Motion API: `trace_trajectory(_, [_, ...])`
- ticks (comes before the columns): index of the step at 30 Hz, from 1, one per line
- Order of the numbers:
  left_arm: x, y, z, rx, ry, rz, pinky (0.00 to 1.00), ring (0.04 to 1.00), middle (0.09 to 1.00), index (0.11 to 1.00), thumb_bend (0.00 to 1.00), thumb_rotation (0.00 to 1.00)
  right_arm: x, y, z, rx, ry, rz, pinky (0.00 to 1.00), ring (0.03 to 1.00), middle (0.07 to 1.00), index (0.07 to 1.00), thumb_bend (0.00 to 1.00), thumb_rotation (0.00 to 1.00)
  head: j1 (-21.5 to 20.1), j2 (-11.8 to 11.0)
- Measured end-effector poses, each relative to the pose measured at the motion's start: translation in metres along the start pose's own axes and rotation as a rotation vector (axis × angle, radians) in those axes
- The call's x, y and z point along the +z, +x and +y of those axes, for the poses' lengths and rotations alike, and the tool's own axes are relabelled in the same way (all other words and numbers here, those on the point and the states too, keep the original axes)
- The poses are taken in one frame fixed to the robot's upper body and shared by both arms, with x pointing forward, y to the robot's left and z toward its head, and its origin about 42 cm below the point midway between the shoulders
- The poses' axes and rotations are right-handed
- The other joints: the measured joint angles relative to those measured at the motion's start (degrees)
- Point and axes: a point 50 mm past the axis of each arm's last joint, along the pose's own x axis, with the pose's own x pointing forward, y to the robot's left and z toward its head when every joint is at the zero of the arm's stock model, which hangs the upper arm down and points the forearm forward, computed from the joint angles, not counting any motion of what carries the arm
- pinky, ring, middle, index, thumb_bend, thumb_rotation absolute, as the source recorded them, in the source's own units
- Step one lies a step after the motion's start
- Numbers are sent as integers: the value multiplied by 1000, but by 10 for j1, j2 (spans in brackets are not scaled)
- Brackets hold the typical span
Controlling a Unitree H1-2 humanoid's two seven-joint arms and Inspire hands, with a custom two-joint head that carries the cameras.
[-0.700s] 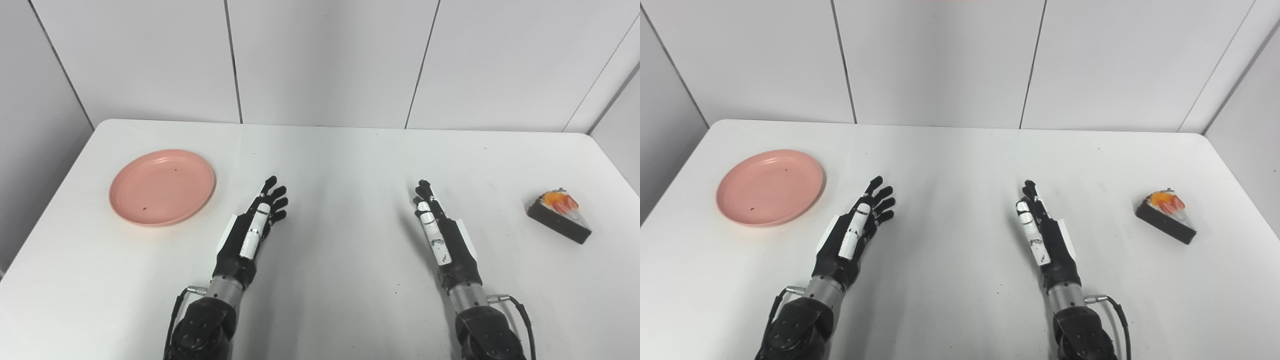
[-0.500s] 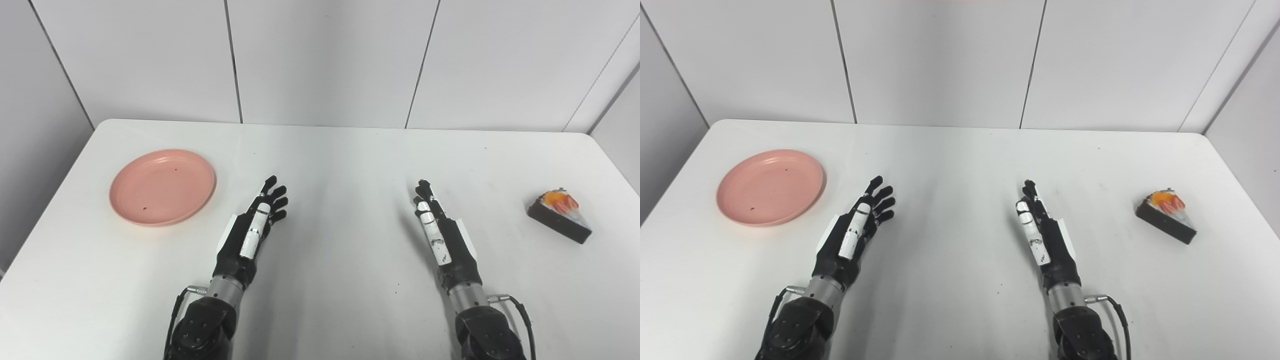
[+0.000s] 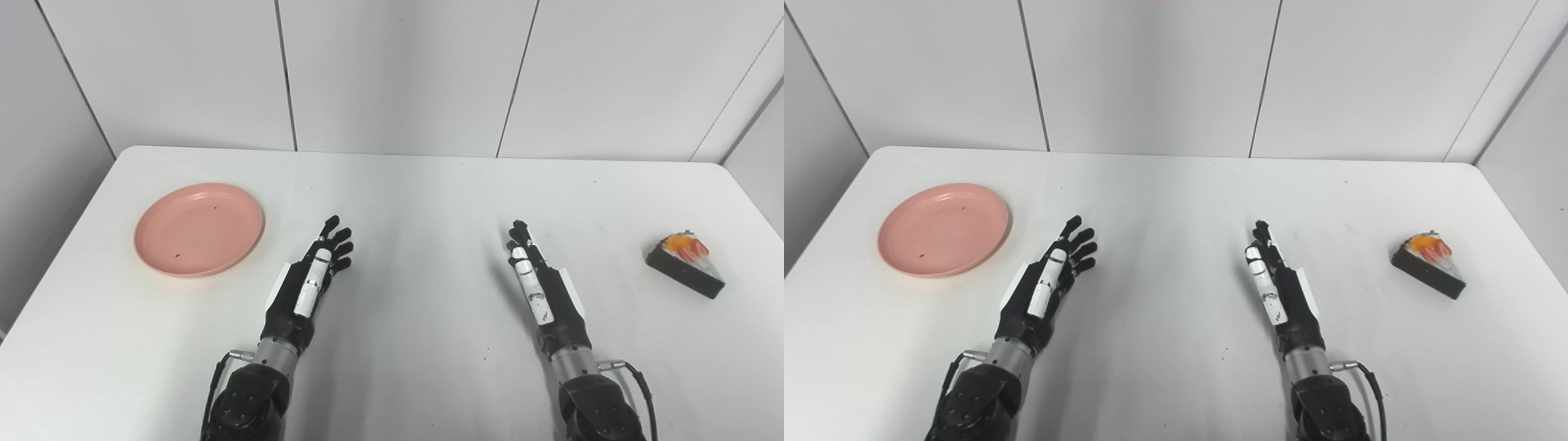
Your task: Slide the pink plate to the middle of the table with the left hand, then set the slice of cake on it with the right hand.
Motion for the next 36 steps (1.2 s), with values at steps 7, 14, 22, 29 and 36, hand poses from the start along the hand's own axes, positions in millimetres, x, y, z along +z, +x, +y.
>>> trace_trajectory(7, [-3, 1, -2, -6, 5, -9, 912, 918, 938, 955, 384, 1000, 0, 0, -4, 3, -3, 0, 974, 970, 985, 983, 233, 1000, 55, -20])
trace_trajectory(14, [-9, 9, -13, -2, 13, -28, 910, 927, 944, 959, 398, 1000, -3, -2, -15, 21, 10, -1, 979, 969, 985, 983, 221, 1000, 149, -70])
trace_trajectory(22, [-13, 34, -37, -24, 41, -41, 889, 927, 944, 957, 388, 1000, -13, 2, -29, 27, 31, -32, 971, 968, 976, 975, 254, 1000, 201, -105])
trace_trajectory(29, [-14, 43, -48, -38, 55, -47, 891, 927, 940, 954, 388, 1000, -17, 12, -46, 28, 38, -32, 1000, 1000, 1000, 1000, 98, 1000, 218, -119])
trace_trajectory(36, [-15, 46, -52, -40, 55, -47, 901, 932, 944, 958, 388, 1000, -19, 17, -52, 26, 37, -56, 1000, 1000, 1000, 1000, 108, 1000, 208, -112])
